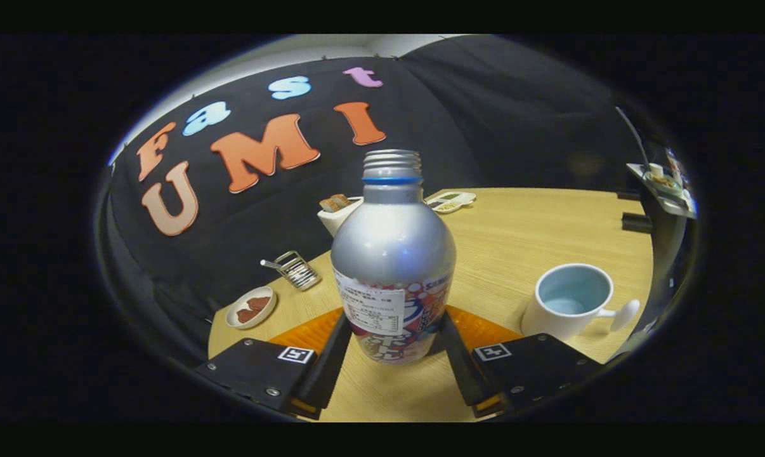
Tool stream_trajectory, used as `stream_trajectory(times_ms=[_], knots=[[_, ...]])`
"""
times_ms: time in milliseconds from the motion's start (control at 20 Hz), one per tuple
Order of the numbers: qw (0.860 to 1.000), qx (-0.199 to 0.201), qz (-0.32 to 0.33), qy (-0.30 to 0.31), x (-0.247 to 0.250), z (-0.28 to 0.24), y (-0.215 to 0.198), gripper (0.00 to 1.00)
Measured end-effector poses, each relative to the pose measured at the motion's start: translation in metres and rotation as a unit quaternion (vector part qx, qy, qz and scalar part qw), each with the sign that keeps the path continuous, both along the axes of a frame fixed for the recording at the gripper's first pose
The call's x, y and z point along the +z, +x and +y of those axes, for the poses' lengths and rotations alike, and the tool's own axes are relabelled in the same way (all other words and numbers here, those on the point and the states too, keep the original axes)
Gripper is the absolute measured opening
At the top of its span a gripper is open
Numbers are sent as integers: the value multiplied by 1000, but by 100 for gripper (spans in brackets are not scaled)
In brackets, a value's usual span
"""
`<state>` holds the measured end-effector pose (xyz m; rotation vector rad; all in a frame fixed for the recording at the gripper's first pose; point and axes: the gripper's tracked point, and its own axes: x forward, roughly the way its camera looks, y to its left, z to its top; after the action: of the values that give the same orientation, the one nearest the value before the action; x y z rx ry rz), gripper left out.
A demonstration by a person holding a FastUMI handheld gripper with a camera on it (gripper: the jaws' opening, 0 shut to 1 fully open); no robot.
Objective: Take the bottle from table, then pour the juice into the cup, finally place the bottle on the coaster
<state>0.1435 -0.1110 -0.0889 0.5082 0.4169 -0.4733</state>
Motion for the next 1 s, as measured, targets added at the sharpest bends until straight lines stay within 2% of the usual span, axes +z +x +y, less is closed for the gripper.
stream_trajectory(times_ms=[150,300,550,1000], knots=[[997,15,28,-64,-15,-1,13,77],[988,20,56,-140,-26,-11,21,77],[983,36,76,-164,-46,-6,36,77],[980,36,78,-181,-58,-7,39,78]])
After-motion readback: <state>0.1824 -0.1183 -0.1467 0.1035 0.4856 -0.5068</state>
